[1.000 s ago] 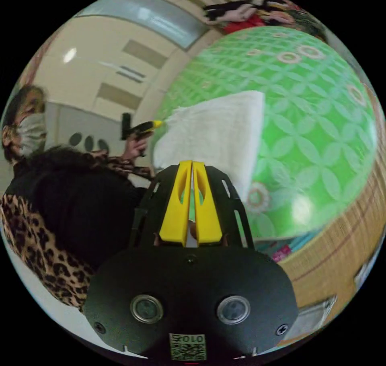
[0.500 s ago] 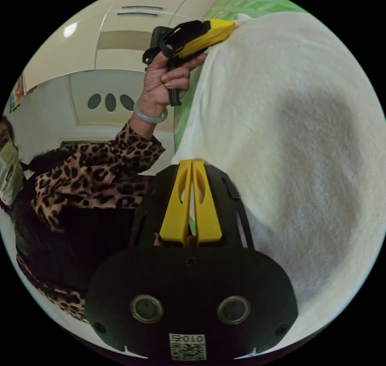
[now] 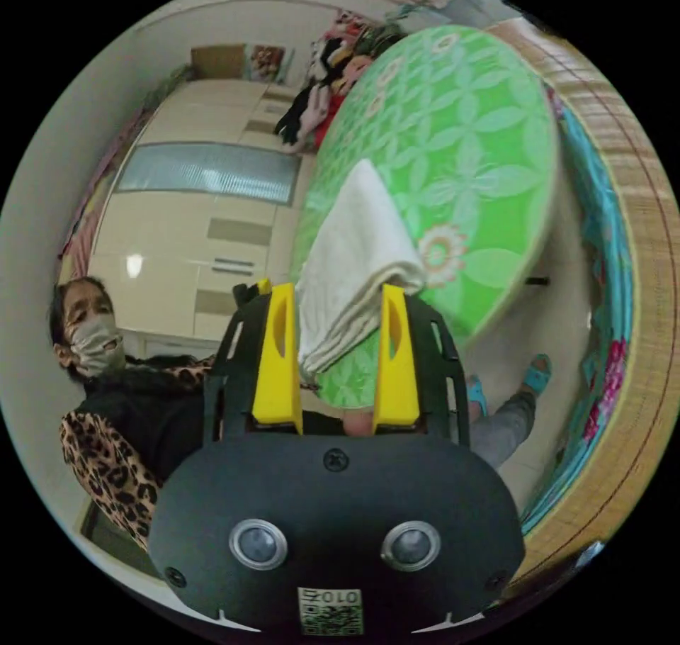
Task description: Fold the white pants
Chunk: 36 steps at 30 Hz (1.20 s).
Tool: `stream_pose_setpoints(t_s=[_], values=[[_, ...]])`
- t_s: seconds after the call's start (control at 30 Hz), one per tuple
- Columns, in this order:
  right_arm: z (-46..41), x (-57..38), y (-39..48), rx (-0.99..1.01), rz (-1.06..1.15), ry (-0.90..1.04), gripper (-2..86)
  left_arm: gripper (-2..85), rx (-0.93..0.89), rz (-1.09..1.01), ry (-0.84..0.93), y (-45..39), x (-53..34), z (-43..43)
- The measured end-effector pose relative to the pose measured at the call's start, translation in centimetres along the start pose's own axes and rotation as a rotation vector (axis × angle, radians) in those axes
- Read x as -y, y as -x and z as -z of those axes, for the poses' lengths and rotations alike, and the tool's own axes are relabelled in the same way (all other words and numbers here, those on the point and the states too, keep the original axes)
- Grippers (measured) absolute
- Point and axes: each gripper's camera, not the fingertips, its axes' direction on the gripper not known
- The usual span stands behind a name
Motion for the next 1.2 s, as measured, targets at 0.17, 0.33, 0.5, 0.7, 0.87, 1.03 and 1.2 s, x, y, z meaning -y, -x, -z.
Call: stream_pose_setpoints(t_s=[0.17,0.33,0.5,0.7,0.87,1.03,1.2], values=[[0.7,1.2,-1.6,-0.042,0.035,0.022,16.0,-0.2,-0.101,-0.167,0.258,-2.5,3.1,-15.0],[-1.6,4.4,-1.4,-0.135,0.155,0.232,16.0,-0.2,-0.216,-0.043,0.290,2.2,2.5,-19.4],[-3.7,7.0,-1.4,-0.044,0.261,0.390,13.5,-0.2,-0.182,-0.018,0.208,3.0,2.2,-18.6],[-6.9,9.3,-0.1,0.079,0.332,0.512,12.8,-0.1,-0.169,-0.009,0.194,3.1,2.1,-19.0],[-10.7,10.5,1.8,0.134,0.255,0.616,11.6,-0.1,-0.159,0.009,0.181,3.3,2.1,-19.0],[-5.4,8.4,4.9,0.024,0.150,0.350,6.4,-0.1,-0.174,0.028,0.149,3.5,1.8,-18.4],[-6.5,7.0,5.2,0.016,0.083,0.347,6.2,-0.1,-0.209,0.034,0.155,3.5,1.9,-18.4]])
